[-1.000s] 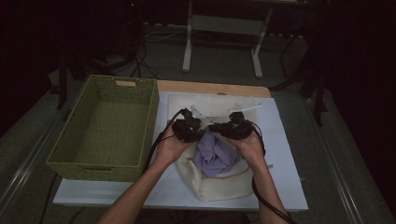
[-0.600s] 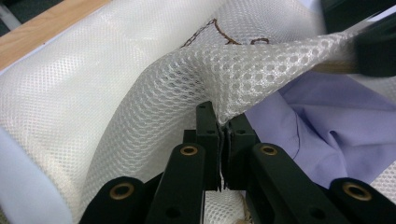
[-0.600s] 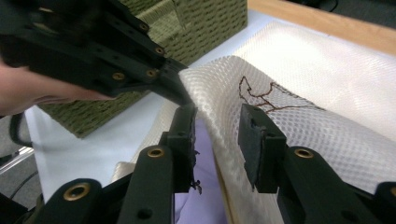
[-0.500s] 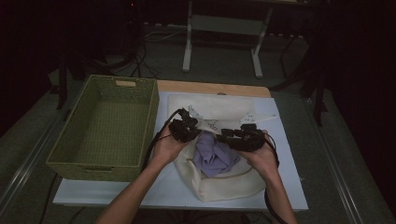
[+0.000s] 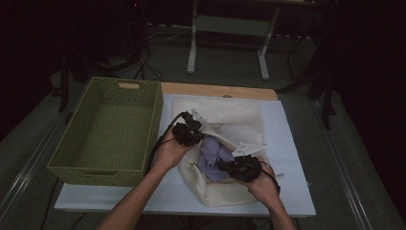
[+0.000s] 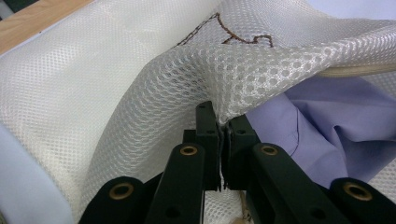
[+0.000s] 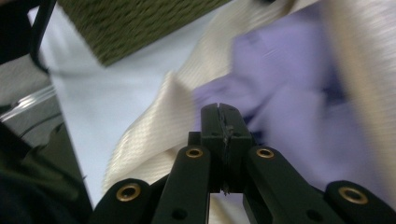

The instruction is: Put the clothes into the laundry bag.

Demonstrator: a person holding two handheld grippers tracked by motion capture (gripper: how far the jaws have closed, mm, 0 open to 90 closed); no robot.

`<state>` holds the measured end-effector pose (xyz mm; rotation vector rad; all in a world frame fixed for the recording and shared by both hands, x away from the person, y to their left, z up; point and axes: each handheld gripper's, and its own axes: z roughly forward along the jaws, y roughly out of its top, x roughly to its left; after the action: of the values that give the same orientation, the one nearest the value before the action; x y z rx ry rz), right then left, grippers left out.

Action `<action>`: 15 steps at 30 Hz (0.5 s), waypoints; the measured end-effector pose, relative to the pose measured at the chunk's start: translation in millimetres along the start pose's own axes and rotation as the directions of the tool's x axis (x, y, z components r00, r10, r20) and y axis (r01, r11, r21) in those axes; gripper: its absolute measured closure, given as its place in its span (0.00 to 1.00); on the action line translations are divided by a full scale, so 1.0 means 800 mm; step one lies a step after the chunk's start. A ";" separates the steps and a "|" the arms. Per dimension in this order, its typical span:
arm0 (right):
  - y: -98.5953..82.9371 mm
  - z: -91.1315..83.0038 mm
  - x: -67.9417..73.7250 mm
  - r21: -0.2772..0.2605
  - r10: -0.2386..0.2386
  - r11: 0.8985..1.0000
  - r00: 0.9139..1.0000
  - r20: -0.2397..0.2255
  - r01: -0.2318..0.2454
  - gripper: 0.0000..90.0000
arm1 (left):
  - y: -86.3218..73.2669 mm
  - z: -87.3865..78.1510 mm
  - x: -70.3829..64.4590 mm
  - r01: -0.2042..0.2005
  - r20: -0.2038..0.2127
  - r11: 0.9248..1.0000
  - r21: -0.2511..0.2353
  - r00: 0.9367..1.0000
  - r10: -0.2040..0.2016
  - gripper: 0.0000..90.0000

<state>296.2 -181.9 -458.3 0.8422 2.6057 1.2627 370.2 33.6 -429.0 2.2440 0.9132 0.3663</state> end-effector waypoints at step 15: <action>-0.025 0.080 0.013 0.254 -0.101 0.964 0.992 0.074 0.079 1.00 | -0.001 -0.003 0.002 0.002 0.010 1.000 0.015 1.000 -0.002 0.97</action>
<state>301.0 -142.3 -513.3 0.7842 2.7356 0.8649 369.7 36.1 -428.2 2.2565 0.9156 0.3486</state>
